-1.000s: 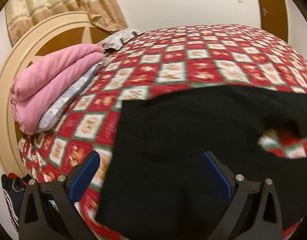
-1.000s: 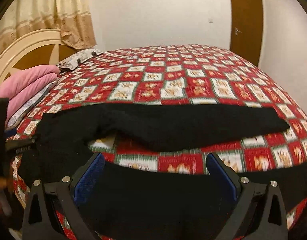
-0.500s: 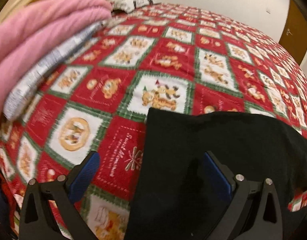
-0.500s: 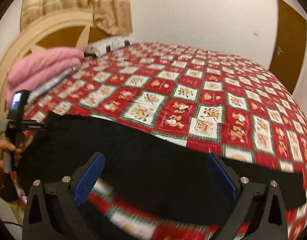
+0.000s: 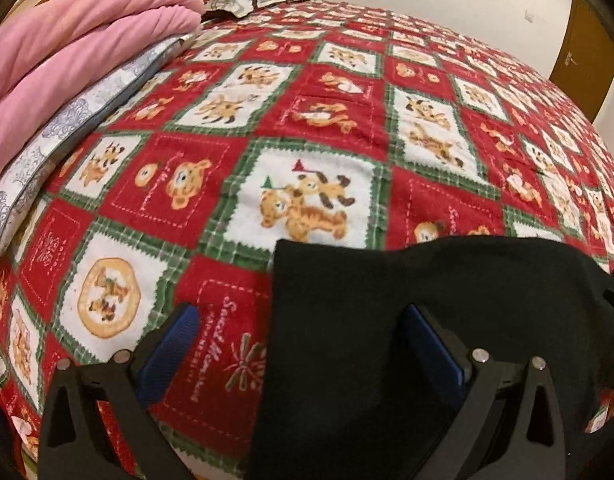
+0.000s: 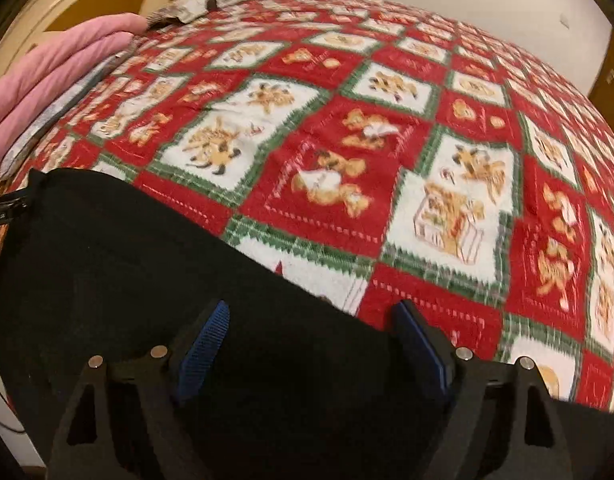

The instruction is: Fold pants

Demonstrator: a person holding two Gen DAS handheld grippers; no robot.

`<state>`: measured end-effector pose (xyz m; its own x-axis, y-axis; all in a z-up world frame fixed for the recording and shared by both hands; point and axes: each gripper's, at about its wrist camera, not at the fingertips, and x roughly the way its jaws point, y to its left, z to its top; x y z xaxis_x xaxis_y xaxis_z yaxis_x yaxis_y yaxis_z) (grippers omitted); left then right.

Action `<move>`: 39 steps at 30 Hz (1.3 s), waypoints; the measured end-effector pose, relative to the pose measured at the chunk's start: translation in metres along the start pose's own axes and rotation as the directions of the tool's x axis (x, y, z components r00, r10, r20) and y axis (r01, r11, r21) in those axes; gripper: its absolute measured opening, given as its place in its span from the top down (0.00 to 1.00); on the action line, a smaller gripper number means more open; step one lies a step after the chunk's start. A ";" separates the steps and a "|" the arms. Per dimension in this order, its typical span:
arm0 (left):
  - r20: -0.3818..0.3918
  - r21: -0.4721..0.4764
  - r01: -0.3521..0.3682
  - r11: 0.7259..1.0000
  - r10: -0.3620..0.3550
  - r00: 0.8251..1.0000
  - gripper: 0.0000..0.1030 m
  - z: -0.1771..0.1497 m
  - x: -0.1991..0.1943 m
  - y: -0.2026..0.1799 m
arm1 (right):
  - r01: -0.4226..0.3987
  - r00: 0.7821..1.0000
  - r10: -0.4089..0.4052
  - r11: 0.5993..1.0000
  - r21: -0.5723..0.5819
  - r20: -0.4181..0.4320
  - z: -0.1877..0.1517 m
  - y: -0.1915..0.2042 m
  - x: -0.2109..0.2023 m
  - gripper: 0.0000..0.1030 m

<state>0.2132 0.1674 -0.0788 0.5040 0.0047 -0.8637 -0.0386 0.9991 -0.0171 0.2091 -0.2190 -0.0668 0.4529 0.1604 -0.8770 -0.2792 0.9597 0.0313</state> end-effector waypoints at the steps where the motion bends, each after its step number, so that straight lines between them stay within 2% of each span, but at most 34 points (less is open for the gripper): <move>1: 0.005 0.010 0.000 1.000 -0.001 1.000 0.00 0.001 0.001 -0.002 | -0.010 1.000 0.010 1.000 -0.015 -0.005 0.000 0.000 0.001 0.18; 3: 0.020 0.038 0.009 0.999 -0.010 1.000 0.04 0.002 0.001 -0.006 | -0.035 0.999 0.035 0.999 -0.022 -0.019 0.002 -0.001 0.000 0.28; 7: 0.048 0.095 0.063 0.993 -0.068 0.997 0.46 0.002 -0.009 -0.019 | -0.071 0.996 0.068 0.996 -0.055 -0.058 0.004 0.005 -0.011 0.95; 8: 0.047 0.108 0.066 0.992 -0.071 0.996 0.53 0.003 -0.010 -0.022 | -0.062 0.997 0.058 0.996 -0.059 -0.057 0.003 0.008 -0.017 0.95; 10: 0.046 0.106 0.073 0.992 -0.078 0.996 0.61 0.004 -0.012 -0.024 | -0.028 1.000 0.028 0.996 -0.079 -0.008 -0.001 0.016 -0.035 0.95; 14: 0.082 0.040 0.114 0.993 -0.117 0.990 0.68 0.003 -0.029 -0.013 | -0.048 0.994 0.052 0.998 -0.040 0.096 -0.010 0.020 -0.082 0.95; 17: 0.146 0.026 0.156 0.987 -0.158 0.977 0.71 -0.001 -0.054 -0.007 | -0.041 0.987 0.048 0.998 -0.050 0.154 -0.024 0.028 -0.120 0.95; 19: 0.193 0.042 0.153 0.987 -0.158 0.968 0.71 -0.006 -0.077 -0.008 | -0.032 0.982 0.043 0.998 -0.062 0.184 -0.034 0.035 -0.139 0.95; 26: 0.353 0.063 0.162 0.985 -0.174 0.919 0.71 -0.042 -0.145 0.000 | -0.032 0.949 0.048 0.998 -0.056 0.313 -0.097 0.062 -0.201 0.95; 30: 0.411 0.059 0.174 0.983 -0.183 0.893 0.70 -0.076 -0.166 0.010 | -0.007 0.940 0.038 0.996 -0.093 0.338 -0.139 0.085 -0.213 0.95; 34: 0.450 0.045 0.165 0.985 -0.168 0.877 0.69 -0.111 -0.171 0.018 | 0.004 0.944 0.035 0.993 -0.117 0.327 -0.183 0.105 -0.206 0.95; 36: 0.447 0.043 0.177 0.983 -0.178 0.877 0.69 -0.129 -0.167 0.021 | 0.011 0.951 0.022 0.994 -0.106 0.307 -0.201 0.110 -0.196 0.95; 39: 0.445 0.049 0.143 0.989 -0.150 0.883 0.64 -0.151 -0.160 0.020 | 0.037 0.958 -0.005 0.994 -0.107 0.287 -0.223 0.118 -0.179 0.94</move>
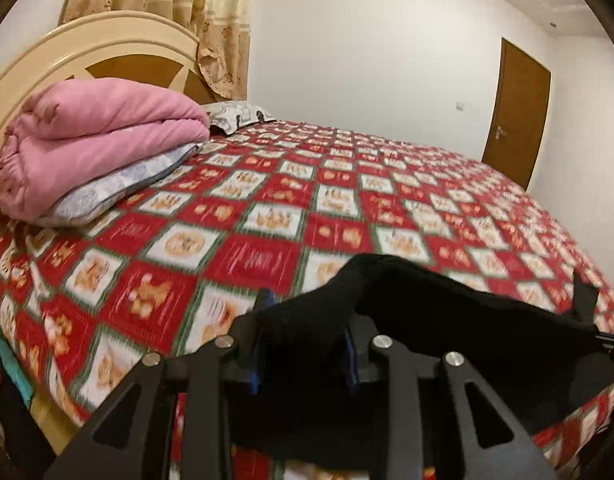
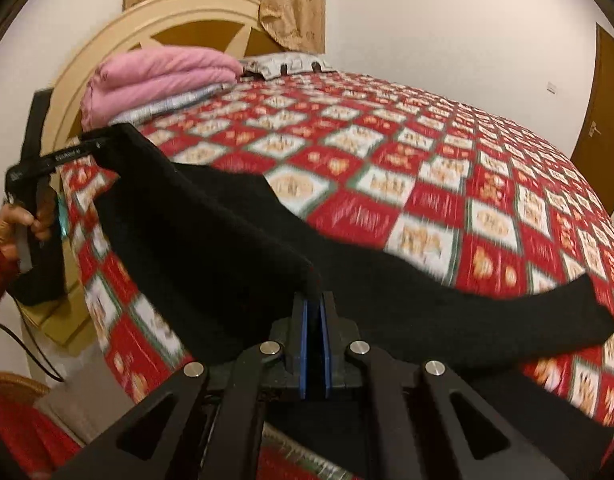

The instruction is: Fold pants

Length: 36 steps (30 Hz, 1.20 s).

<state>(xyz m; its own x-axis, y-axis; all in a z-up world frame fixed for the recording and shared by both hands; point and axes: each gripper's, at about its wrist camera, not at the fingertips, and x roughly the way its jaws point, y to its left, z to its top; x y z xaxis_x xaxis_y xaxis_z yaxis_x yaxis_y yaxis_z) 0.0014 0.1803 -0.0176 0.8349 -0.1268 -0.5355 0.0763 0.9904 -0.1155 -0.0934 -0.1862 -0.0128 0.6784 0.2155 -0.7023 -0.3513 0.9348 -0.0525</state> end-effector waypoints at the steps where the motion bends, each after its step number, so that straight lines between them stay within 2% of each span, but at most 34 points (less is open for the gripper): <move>1: -0.009 0.007 -0.019 1.000 0.019 1.000 0.59 -0.008 0.001 -0.001 | 0.010 1.000 -0.010 1.000 -0.011 -0.009 -0.009 0.005 0.003 0.94; 7: -0.043 0.000 -0.093 0.996 0.093 0.995 0.30 -0.041 -0.002 0.011 | 0.045 0.997 -0.047 0.998 -0.035 -0.057 -0.037 0.020 0.020 0.92; 9: -0.049 -0.025 -0.096 0.995 0.094 0.994 0.21 -0.049 -0.008 0.022 | 0.042 0.997 -0.044 0.999 -0.033 -0.070 -0.043 0.023 0.022 0.85; 11: -0.063 -0.041 -0.113 0.993 0.111 0.992 0.09 -0.055 -0.014 0.032 | 0.029 0.997 -0.032 0.999 -0.034 -0.073 -0.047 0.026 0.020 0.68; 12: -0.070 -0.043 -0.124 0.991 0.120 0.990 0.08 -0.058 -0.017 0.037 | 0.014 0.997 -0.017 0.999 -0.041 -0.080 -0.048 0.028 0.018 0.61; 13: -0.078 -0.041 -0.129 0.991 0.125 0.989 0.08 -0.060 -0.020 0.040 | -0.003 0.996 -0.002 0.999 -0.051 -0.093 -0.050 0.033 0.015 0.48; 14: -0.088 -0.033 -0.131 0.991 0.128 0.988 0.08 -0.062 -0.022 0.042 | -0.016 0.995 0.009 0.998 -0.065 -0.103 -0.051 0.036 0.013 0.43; 18: -0.093 0.021 -0.157 0.987 0.158 0.983 0.02 -0.066 -0.027 0.043 | -0.068 0.993 0.057 0.992 -0.106 -0.106 -0.045 0.050 -0.003 0.43; 20: -0.081 0.027 -0.158 0.987 0.159 0.984 0.01 -0.066 -0.026 0.042 | -0.131 0.989 0.124 0.987 -0.090 -0.083 -0.032 0.053 -0.013 0.43; 25: -0.073 0.012 -0.150 0.989 0.151 0.986 0.01 -0.056 -0.018 0.037 | -0.278 0.961 0.278 0.959 -0.048 0.000 0.025 0.062 -0.011 0.43; 27: -0.028 -0.008 -0.128 0.992 0.127 0.991 0.01 -0.048 -0.023 0.035 | -0.339 0.940 0.340 0.940 -0.034 0.022 0.043 0.071 -0.004 0.42; 28: -0.014 -0.008 -0.123 0.992 0.123 0.992 0.01 -0.045 -0.026 0.033 | -0.397 0.917 0.397 0.918 -0.021 0.026 0.052 0.082 0.004 0.42; 31: 0.017 0.012 -0.122 0.992 0.122 0.992 0.01 -0.036 -0.030 0.030 | -0.499 0.866 0.499 0.866 0.032 0.005 0.066 0.107 0.028 0.41; 33: 0.015 0.042 -0.110 0.993 0.109 0.994 0.01 -0.038 -0.031 0.030 | -0.580 0.811 0.585 0.805 0.125 -0.007 0.070 0.119 0.047 0.41; 34: 0.014 0.068 -0.117 0.991 0.116 0.993 0.01 -0.041 -0.029 0.030 | -0.630 0.765 0.644 0.750 0.200 -0.008 0.071 0.124 0.060 0.41; 36: -0.015 0.146 -0.175 0.974 0.180 0.984 0.01 -0.050 -0.020 0.027 | -0.675 0.704 0.710 0.677 0.294 -0.017 0.068 0.131 0.078 0.41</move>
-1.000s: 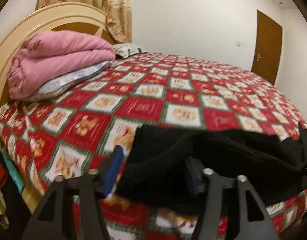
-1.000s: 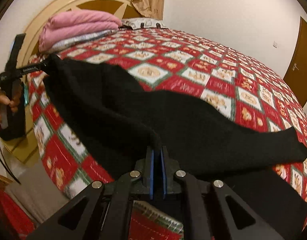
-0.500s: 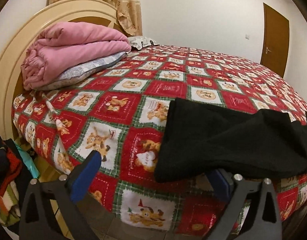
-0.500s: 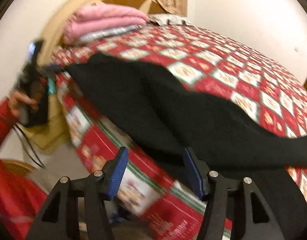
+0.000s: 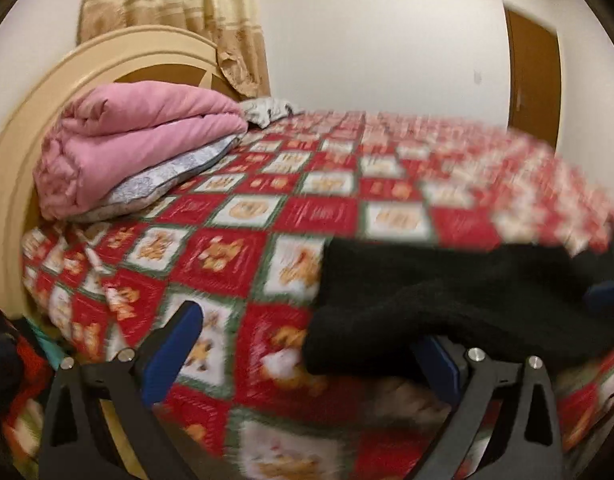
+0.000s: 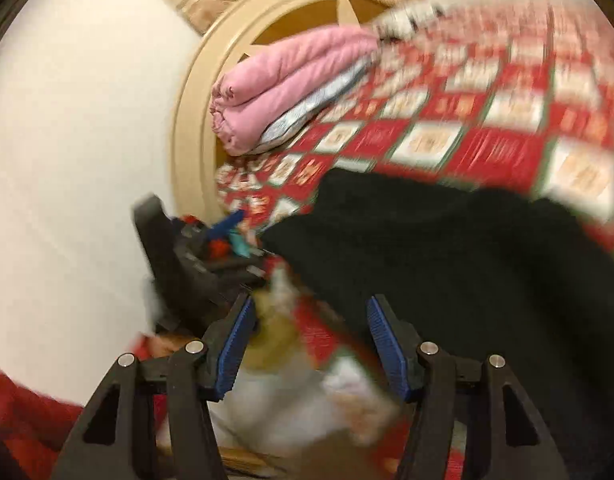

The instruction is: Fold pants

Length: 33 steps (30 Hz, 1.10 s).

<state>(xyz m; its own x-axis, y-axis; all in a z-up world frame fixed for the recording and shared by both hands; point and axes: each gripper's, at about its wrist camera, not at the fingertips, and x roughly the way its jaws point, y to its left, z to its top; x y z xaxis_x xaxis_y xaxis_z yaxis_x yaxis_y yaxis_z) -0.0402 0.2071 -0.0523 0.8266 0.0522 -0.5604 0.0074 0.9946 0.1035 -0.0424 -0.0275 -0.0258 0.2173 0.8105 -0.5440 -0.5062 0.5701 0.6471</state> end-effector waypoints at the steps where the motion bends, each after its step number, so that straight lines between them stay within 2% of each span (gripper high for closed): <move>1: -0.017 0.028 -0.015 0.999 0.015 1.000 0.01 -0.005 0.005 -0.002 | -0.061 0.997 0.064 0.996 0.069 -0.035 -0.002 -0.005 0.015 0.41; 2: -0.030 0.041 -0.012 0.999 0.013 0.999 0.01 -0.010 0.008 -0.003 | -0.081 0.995 0.088 0.991 0.106 -0.057 -0.003 -0.007 0.022 0.41; 3: -0.036 0.042 0.001 0.999 0.001 0.999 0.01 -0.014 0.009 -0.002 | -0.067 0.994 0.077 0.990 0.122 -0.080 -0.006 -0.007 0.030 0.41; 4: -0.044 0.044 0.009 0.999 -0.007 0.999 0.01 -0.017 0.010 -0.002 | -0.019 0.996 0.027 0.995 0.094 -0.086 -0.009 -0.004 0.032 0.41; 6: -0.078 0.055 0.018 0.998 -0.014 0.997 0.01 -0.026 0.012 0.002 | 0.056 0.996 -0.054 0.998 0.027 -0.077 -0.010 0.003 0.031 0.41; 9: -0.163 0.068 0.074 0.995 -0.062 0.985 0.01 -0.040 0.018 0.008 | 0.042 0.998 -0.040 0.999 0.032 -0.041 -0.008 0.003 0.022 0.41; 10: -0.193 0.059 0.098 0.993 -0.085 0.977 0.01 -0.045 0.019 0.012 | 0.066 0.998 -0.066 0.997 0.027 -0.010 -0.007 0.001 0.014 0.41; 13: -0.265 -0.064 0.187 0.980 -0.197 0.944 0.01 -0.056 0.018 0.030 | 0.131 0.991 -0.132 0.991 0.032 0.035 -0.007 -0.005 0.003 0.41; 14: -0.276 -0.126 0.198 0.972 -0.226 0.934 0.01 -0.058 0.017 0.036 | 0.129 0.990 -0.131 0.991 0.040 0.043 -0.007 -0.005 0.001 0.41; 15: -0.275 -0.175 0.195 0.965 -0.239 0.932 0.01 -0.058 0.015 0.041 | 0.128 0.990 -0.130 0.991 0.045 0.053 -0.008 -0.006 -0.003 0.41; 17: -0.250 -0.297 0.203 0.933 -0.281 0.926 0.06 -0.055 0.009 0.048 | 0.149 0.986 -0.151 0.988 0.035 0.076 -0.011 -0.003 -0.008 0.41; 19: -0.193 -0.410 0.263 0.874 -0.365 0.911 0.13 -0.051 0.001 0.048 | 0.171 0.981 -0.171 0.985 0.010 0.090 -0.014 0.001 -0.011 0.41; 23: -0.105 -0.522 0.340 0.783 -0.454 0.885 0.14 -0.043 -0.007 0.027 | 0.183 0.978 -0.181 0.983 -0.012 0.105 -0.018 0.004 -0.015 0.41; 27: -0.075 -0.642 0.357 0.678 -0.520 0.851 0.14 -0.045 0.012 0.020 | 0.197 0.974 -0.194 0.980 -0.008 0.114 -0.024 0.001 -0.019 0.41; 28: -0.068 -0.672 0.364 0.645 -0.544 0.837 0.19 -0.047 0.018 0.019 | 0.208 0.972 -0.205 0.978 -0.014 0.118 -0.026 0.002 -0.020 0.41; 29: -0.058 -0.695 0.376 0.613 -0.569 0.820 0.38 -0.049 0.023 0.017 | 0.224 0.968 -0.219 0.974 -0.025 0.125 -0.027 0.003 -0.021 0.41; 30: -0.054 -0.704 0.382 0.598 -0.581 0.812 0.50 -0.050 0.027 0.017 | 0.240 0.963 -0.233 0.970 -0.039 0.133 -0.029 0.005 -0.023 0.41; 31: -0.056 -0.714 0.377 0.590 -0.585 0.809 0.68 -0.050 0.031 0.018 | 0.253 0.960 -0.243 0.966 -0.053 0.141 -0.031 0.006 -0.025 0.41; 32: -0.053 -0.725 0.367 0.582 -0.579 0.813 0.75 -0.049 0.032 0.019 | 0.258 0.957 -0.248 0.964 -0.057 0.148 -0.032 0.006 -0.026 0.41; 33: -0.041 -0.730 0.362 0.580 -0.566 0.823 0.75 -0.048 0.030 0.021 | 0.259 0.957 -0.249 0.964 -0.055 0.152 -0.032 0.006 -0.027 0.41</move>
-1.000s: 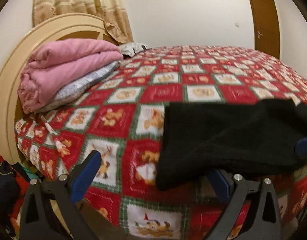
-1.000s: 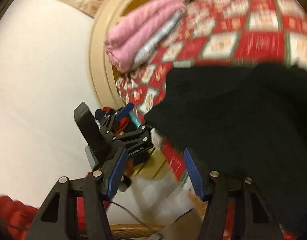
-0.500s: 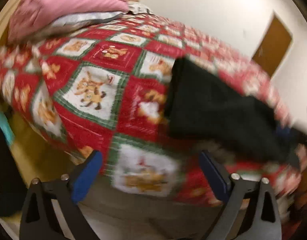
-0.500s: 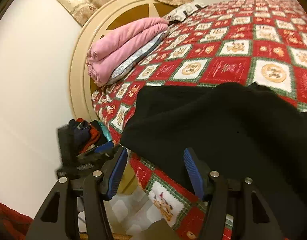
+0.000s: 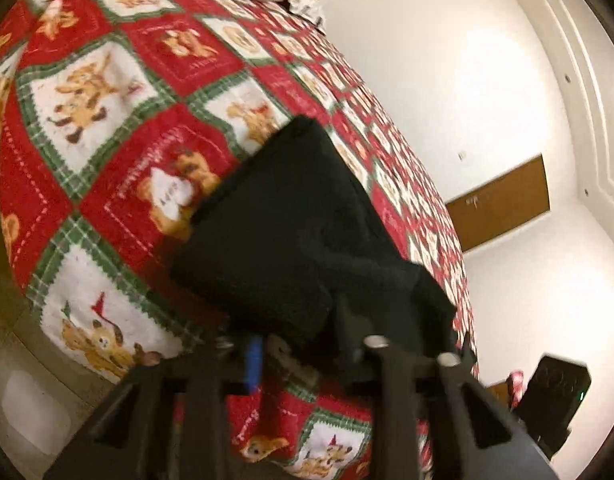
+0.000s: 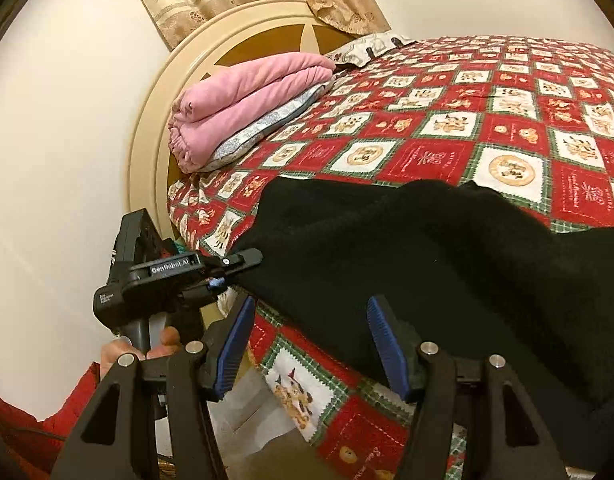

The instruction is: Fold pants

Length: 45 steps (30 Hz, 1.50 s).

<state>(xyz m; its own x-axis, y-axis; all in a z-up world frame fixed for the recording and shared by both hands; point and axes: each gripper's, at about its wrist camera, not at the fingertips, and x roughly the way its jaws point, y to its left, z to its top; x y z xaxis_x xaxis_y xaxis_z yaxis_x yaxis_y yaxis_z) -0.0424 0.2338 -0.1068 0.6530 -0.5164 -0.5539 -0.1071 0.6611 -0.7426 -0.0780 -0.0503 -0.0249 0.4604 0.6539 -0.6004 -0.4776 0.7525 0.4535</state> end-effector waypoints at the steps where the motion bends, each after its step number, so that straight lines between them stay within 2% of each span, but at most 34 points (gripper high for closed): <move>1: 0.026 0.011 -0.005 1.000 0.005 1.000 0.78 0.001 -0.005 -0.004 | 0.003 1.000 -0.003 1.000 0.006 0.004 0.000 -0.002 -0.001 0.41; 5: 0.089 0.163 -0.100 0.982 0.086 0.992 0.79 0.003 -0.013 -0.032 | 0.043 0.999 -0.043 0.999 0.012 0.023 0.001 -0.009 -0.002 0.41; 7: 0.107 0.209 -0.136 0.968 0.115 0.988 0.82 0.007 -0.013 -0.040 | 0.101 0.994 -0.102 0.994 0.030 0.032 0.002 -0.018 -0.002 0.41; 9: 0.138 0.236 -0.110 0.966 0.079 0.987 0.83 0.015 -0.015 -0.051 | 0.132 0.991 -0.133 0.990 0.056 0.024 0.001 -0.029 -0.002 0.41; 11: 0.178 0.282 -0.053 0.958 0.002 0.984 0.85 0.020 -0.025 -0.063 | 0.149 0.988 -0.151 0.984 0.093 0.016 0.000 -0.041 -0.003 0.41; 14: 0.254 0.381 0.002 0.925 -0.106 0.961 0.85 0.028 -0.038 -0.080 | 0.156 0.986 -0.161 0.981 0.112 0.034 0.002 -0.050 -0.011 0.41; 15: 0.262 0.385 0.001 0.923 -0.110 0.959 0.85 0.031 -0.037 -0.079 | 0.162 0.985 -0.168 0.981 0.104 0.047 0.006 -0.052 -0.015 0.41; 16: 0.254 0.372 -0.017 0.928 -0.084 0.964 0.85 0.036 -0.032 -0.073 | 0.169 0.983 -0.175 0.981 0.097 0.059 0.011 -0.053 -0.019 0.41; 19: 0.158 0.298 -0.124 0.947 0.079 0.984 0.85 0.042 -0.004 -0.040 | 0.173 0.979 -0.179 0.982 0.073 0.093 0.033 -0.062 -0.029 0.41; 21: 0.118 0.276 -0.173 0.945 0.145 0.982 0.85 0.035 0.008 -0.025 | 0.190 0.977 -0.192 0.981 0.035 0.089 0.047 -0.067 -0.027 0.41; 22: 0.113 0.289 -0.207 0.935 0.181 0.977 0.85 0.030 0.010 -0.023 | 0.198 0.977 -0.198 0.980 0.009 0.075 0.055 -0.071 -0.022 0.41; 25: 0.157 0.366 -0.284 0.886 0.242 0.958 0.83 0.017 0.012 -0.032 | 0.154 0.988 -0.154 0.988 0.002 0.018 0.066 -0.082 -0.002 0.41; 27: 0.179 0.411 -0.329 0.850 0.278 0.944 0.83 0.013 0.015 -0.041 | 0.118 0.992 -0.117 0.993 0.027 -0.039 0.069 -0.091 0.018 0.41; 28: 0.186 0.422 -0.340 0.840 0.286 0.940 0.81 0.013 0.016 -0.042 | 0.096 0.993 -0.092 0.994 0.052 -0.070 0.069 -0.096 0.026 0.41; 31: 0.182 0.402 -0.331 0.854 0.280 0.943 0.79 0.016 0.015 -0.038 | 0.031 0.990 -0.014 0.993 0.118 -0.139 0.063 -0.103 0.043 0.41; 36: 0.181 0.412 -0.334 0.848 0.283 0.942 0.79 0.015 0.020 -0.036 | 0.042 0.986 -0.029 0.996 0.073 -0.162 0.067 -0.095 0.051 0.32; 38: 0.180 0.409 -0.330 0.851 0.280 0.943 0.79 0.016 0.020 -0.036 | 0.030 0.989 -0.018 0.996 0.081 -0.144 0.072 -0.093 0.060 0.22; 40: 0.177 0.402 -0.320 0.858 0.270 0.946 0.75 0.018 0.022 -0.037 | 0.007 0.992 0.004 0.996 0.090 -0.125 0.077 -0.091 0.067 0.20; 42: 0.178 0.405 -0.326 0.854 0.276 0.944 0.75 0.017 0.024 -0.038 | -0.030 0.993 0.042 0.994 0.109 -0.112 0.084 -0.092 0.070 0.20; 45: 0.182 0.434 -0.345 0.833 0.293 0.938 0.75 0.015 0.025 -0.041 | -0.151 0.988 0.152 0.955 0.257 0.017 0.098 -0.115 0.058 0.20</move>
<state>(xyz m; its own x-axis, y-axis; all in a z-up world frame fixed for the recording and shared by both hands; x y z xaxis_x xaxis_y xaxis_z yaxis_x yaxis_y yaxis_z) -0.0102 0.2020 -0.0848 0.7182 -0.1914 -0.6690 0.0108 0.9644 -0.2642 0.0763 -0.0912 -0.0473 0.3956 0.7617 -0.5132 -0.3333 0.6397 0.6926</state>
